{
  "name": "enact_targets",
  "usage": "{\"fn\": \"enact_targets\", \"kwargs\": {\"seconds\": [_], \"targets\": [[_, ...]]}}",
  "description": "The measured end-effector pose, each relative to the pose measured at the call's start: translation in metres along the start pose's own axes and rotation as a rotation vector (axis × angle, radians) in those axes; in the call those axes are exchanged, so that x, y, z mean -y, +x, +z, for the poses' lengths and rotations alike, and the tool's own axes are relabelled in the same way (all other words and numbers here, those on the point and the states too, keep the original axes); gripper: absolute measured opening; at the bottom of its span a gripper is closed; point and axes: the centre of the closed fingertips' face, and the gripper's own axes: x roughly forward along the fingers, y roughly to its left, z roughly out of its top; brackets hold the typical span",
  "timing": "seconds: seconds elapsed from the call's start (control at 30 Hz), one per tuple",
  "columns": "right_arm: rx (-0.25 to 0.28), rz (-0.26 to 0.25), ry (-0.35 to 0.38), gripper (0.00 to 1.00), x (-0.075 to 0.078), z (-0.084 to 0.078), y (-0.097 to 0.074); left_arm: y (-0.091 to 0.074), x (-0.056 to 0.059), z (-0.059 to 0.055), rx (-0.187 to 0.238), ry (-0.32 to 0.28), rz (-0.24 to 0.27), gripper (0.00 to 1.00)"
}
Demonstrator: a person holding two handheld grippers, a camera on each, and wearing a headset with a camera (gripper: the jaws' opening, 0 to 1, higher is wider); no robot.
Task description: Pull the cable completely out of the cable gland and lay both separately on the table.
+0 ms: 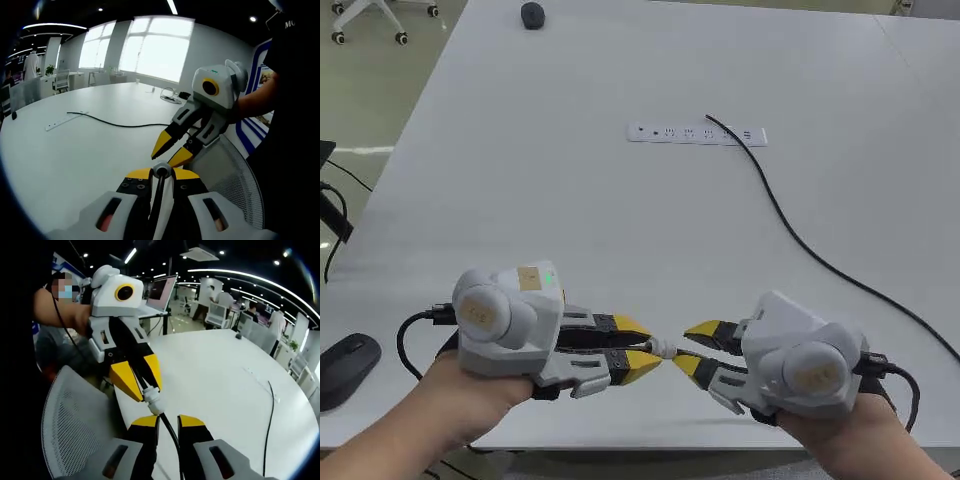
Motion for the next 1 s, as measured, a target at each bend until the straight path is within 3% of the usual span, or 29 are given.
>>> {"fn": "enact_targets", "kwargs": {"seconds": [0.23, 0.4, 0.7, 1.0], "targets": [[-0.024, 0.013, -0.095, 0.03, -0.004, -0.004, 0.003, 0.001, 0.001, 0.001, 0.003, 0.001, -0.005, 0.16], [-0.033, 0.013, -0.116, 0.02, -0.005, -0.007, 0.004, 0.002, 0.002, -0.001, -0.005, 0.006, -0.005, 0.16], [-0.036, 0.000, -0.052, 0.01, 0.002, -0.013, 0.004, 0.003, 0.001, 0.001, 0.002, 0.002, -0.004, 0.16], [-0.076, -0.028, 0.040, 0.01, 0.016, -0.035, 0.001, 0.003, 0.000, 0.003, 0.011, -0.002, -0.006, 0.16]]}}
